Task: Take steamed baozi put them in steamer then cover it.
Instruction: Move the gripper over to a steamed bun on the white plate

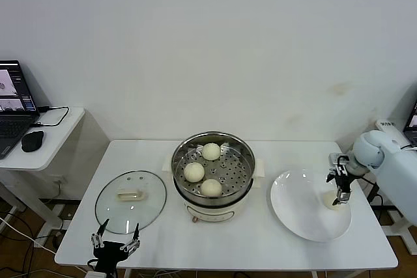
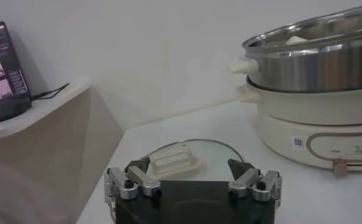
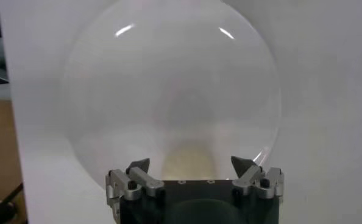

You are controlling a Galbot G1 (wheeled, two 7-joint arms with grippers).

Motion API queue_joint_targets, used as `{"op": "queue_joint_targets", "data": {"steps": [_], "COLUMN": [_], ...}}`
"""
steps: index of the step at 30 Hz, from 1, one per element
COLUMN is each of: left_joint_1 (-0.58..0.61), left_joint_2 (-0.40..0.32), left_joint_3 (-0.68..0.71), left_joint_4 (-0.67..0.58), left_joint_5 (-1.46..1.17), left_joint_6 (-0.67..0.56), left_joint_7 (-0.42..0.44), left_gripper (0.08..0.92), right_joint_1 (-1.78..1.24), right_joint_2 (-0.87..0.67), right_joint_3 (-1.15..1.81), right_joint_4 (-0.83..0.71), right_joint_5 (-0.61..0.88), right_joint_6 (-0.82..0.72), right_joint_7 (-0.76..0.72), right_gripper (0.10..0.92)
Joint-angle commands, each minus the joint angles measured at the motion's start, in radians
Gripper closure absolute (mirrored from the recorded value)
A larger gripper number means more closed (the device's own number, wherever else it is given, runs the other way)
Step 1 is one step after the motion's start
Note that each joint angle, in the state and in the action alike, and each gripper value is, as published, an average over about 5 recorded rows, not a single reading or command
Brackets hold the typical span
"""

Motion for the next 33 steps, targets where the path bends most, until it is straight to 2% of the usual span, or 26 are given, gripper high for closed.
{"op": "queue_joint_targets", "data": {"steps": [1,33], "left_joint_1": [-0.011,-0.041], "left_joint_2": [0.001,0.006], "left_joint_3": [0.002,0.003], "left_joint_4": [0.020,0.048], "left_joint_5": [0.001,0.001], "left_joint_6": [0.002,0.007], "left_joint_7": [0.002,0.010], "left_gripper": [0.177,0.177], "right_joint_1": [-0.010,-0.029], "right_joint_2": [0.040,0.067], "right_joint_3": [0.002,0.005], "right_joint_4": [-0.074,-0.114], "right_joint_5": [-0.051,-0.127], "right_joint_6": [0.029,0.060], "right_joint_7": [0.013,0.035], "right_gripper": [0.203,0.202]}}
